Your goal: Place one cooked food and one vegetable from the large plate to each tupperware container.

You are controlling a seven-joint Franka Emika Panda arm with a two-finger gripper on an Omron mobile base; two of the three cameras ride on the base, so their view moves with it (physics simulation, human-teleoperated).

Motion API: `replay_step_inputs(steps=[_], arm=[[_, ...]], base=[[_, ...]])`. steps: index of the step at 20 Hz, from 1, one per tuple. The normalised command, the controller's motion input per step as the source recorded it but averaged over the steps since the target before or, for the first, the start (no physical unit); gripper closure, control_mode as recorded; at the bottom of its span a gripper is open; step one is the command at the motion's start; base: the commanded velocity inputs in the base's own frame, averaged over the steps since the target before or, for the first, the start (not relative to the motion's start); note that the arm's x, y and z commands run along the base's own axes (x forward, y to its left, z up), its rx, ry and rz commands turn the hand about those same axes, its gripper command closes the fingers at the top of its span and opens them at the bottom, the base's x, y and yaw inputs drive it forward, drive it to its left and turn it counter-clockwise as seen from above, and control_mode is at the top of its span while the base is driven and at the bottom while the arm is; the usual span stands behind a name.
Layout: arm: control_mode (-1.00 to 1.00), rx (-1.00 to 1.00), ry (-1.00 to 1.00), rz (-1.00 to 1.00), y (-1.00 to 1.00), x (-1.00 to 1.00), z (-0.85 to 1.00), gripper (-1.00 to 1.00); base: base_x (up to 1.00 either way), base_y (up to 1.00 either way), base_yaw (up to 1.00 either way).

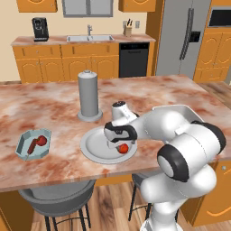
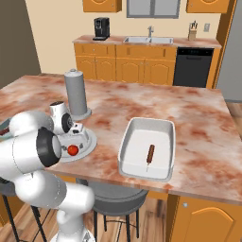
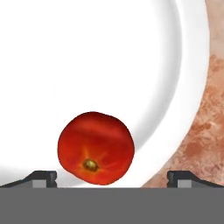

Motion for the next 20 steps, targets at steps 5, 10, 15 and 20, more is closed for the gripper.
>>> replay_step_inputs(steps=[5,10,15,20], arm=[[-1.00,0.00,0.00,0.00,0.06,0.00,-0.28,-1.00],[-1.00,0.00,0.00,0.00,0.06,0.02,-0.31,-1.00],[-1.00,0.00,0.00,0.00,0.05,0.07,-0.14,-1.00],[-1.00,0.00,0.00,0.00,0.00,0.00,-0.02,1.00]], base=[[0.00,0.00,0.00],[0.00,0.00,0.00],[0.00,0.00,0.00],[0.00,0.00,0.00]])
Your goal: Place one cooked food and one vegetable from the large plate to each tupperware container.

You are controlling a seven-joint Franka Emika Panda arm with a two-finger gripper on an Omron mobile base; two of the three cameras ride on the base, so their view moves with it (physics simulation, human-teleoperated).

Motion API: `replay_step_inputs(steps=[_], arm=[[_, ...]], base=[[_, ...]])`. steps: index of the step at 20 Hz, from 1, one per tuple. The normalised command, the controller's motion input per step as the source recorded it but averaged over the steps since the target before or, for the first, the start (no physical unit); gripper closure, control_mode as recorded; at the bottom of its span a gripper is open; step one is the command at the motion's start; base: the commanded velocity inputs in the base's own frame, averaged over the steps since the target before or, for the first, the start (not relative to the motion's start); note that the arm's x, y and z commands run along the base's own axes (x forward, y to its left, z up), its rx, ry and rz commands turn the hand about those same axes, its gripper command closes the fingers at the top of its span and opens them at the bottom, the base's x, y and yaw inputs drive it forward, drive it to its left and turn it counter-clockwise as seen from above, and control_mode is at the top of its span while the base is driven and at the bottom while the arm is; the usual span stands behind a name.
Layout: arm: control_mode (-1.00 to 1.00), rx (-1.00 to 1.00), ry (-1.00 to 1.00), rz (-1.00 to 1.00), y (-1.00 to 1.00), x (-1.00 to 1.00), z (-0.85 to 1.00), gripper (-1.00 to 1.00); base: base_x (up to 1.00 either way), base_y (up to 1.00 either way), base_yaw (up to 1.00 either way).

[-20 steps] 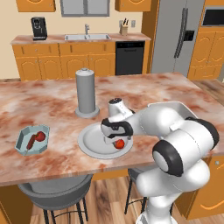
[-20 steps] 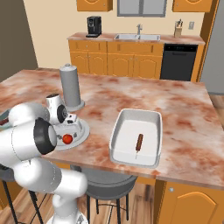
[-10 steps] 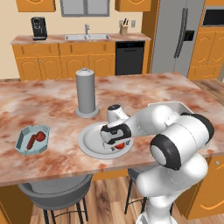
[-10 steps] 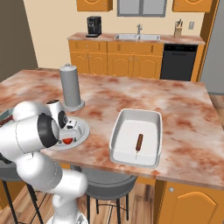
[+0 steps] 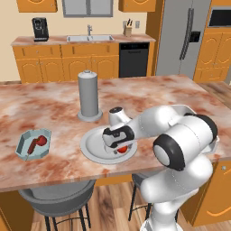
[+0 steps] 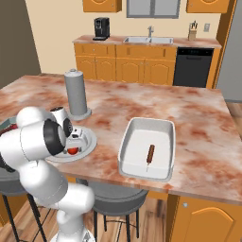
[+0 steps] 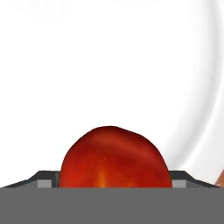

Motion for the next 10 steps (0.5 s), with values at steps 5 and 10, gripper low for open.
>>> replay_step_inputs(steps=[5,10], arm=[[-1.00,0.00,0.00,0.00,0.00,0.00,-0.02,1.00],[-1.00,0.09,0.00,-0.06,-0.27,0.00,0.38,1.00]], base=[[0.00,0.00,0.00],[0.00,0.00,0.00]])
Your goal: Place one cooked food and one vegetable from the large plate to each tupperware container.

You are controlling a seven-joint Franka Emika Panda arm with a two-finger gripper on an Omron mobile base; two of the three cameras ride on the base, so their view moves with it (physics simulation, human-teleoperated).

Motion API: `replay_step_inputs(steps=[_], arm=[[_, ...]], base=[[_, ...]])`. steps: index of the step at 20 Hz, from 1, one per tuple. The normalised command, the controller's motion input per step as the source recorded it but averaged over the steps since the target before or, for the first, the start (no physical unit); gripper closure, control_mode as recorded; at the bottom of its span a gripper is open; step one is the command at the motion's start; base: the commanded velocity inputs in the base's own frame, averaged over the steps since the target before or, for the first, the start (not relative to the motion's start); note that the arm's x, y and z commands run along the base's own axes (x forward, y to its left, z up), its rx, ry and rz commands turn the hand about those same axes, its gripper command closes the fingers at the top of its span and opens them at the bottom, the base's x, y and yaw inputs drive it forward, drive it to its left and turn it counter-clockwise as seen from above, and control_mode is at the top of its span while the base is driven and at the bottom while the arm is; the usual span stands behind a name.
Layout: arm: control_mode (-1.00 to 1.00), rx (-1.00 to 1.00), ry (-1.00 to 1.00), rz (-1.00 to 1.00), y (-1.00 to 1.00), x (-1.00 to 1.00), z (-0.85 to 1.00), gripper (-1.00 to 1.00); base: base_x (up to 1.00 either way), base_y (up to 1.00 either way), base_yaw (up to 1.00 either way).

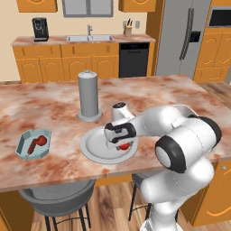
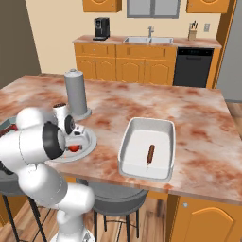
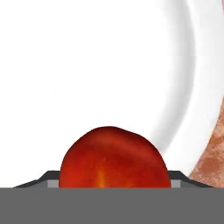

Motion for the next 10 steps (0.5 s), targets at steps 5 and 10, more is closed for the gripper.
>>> replay_step_inputs(steps=[5,10], arm=[[-1.00,0.31,0.00,-0.13,-0.93,-0.02,0.94,1.00],[-1.00,0.14,0.00,-0.04,-0.97,-0.02,1.00,1.00]], base=[[0.00,0.00,0.00],[0.00,0.00,0.00]])
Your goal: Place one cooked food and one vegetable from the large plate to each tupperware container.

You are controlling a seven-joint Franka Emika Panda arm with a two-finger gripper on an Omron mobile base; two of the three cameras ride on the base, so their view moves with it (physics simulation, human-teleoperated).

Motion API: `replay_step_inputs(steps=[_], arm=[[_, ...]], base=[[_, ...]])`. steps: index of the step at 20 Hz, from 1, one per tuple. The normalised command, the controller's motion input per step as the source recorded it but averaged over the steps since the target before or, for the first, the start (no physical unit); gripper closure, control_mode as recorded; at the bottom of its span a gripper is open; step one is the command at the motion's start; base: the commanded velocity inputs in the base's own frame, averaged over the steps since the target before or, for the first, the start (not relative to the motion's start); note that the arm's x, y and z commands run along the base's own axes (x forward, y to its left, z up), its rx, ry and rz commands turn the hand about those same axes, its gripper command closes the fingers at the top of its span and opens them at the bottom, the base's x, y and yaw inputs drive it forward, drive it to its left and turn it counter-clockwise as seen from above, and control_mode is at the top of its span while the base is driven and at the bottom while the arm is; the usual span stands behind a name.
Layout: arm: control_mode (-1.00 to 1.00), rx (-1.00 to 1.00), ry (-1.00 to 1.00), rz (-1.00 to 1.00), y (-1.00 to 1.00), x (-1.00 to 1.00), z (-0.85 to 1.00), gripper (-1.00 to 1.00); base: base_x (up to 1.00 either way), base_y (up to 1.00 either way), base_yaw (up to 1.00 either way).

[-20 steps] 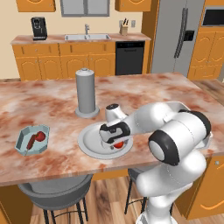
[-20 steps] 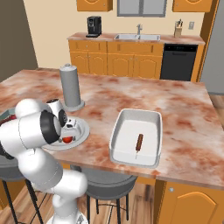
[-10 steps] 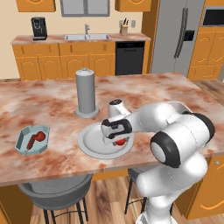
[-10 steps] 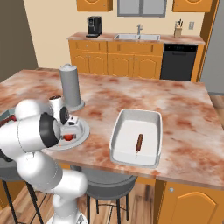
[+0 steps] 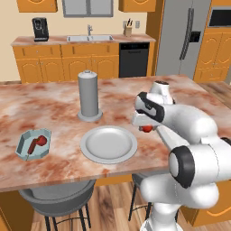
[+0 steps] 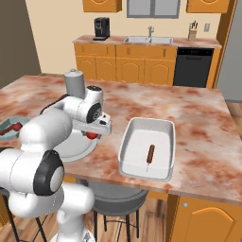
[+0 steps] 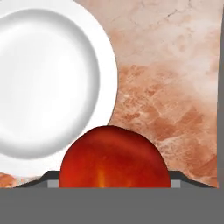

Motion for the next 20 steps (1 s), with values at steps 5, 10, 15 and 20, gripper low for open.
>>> replay_step_inputs(steps=[5,10,15,20], arm=[[-1.00,-0.21,-0.11,0.00,-0.73,-0.06,0.68,1.00],[-1.00,-0.20,-0.33,-0.06,-0.72,-0.31,0.01,1.00],[-1.00,-0.01,-0.05,-0.27,-1.00,0.18,-0.04,1.00],[-1.00,0.06,0.26,-0.19,-0.88,0.36,-0.06,1.00]], base=[[0.00,0.00,0.00],[0.00,0.00,0.00],[0.00,0.00,0.00],[0.00,0.00,0.00]])
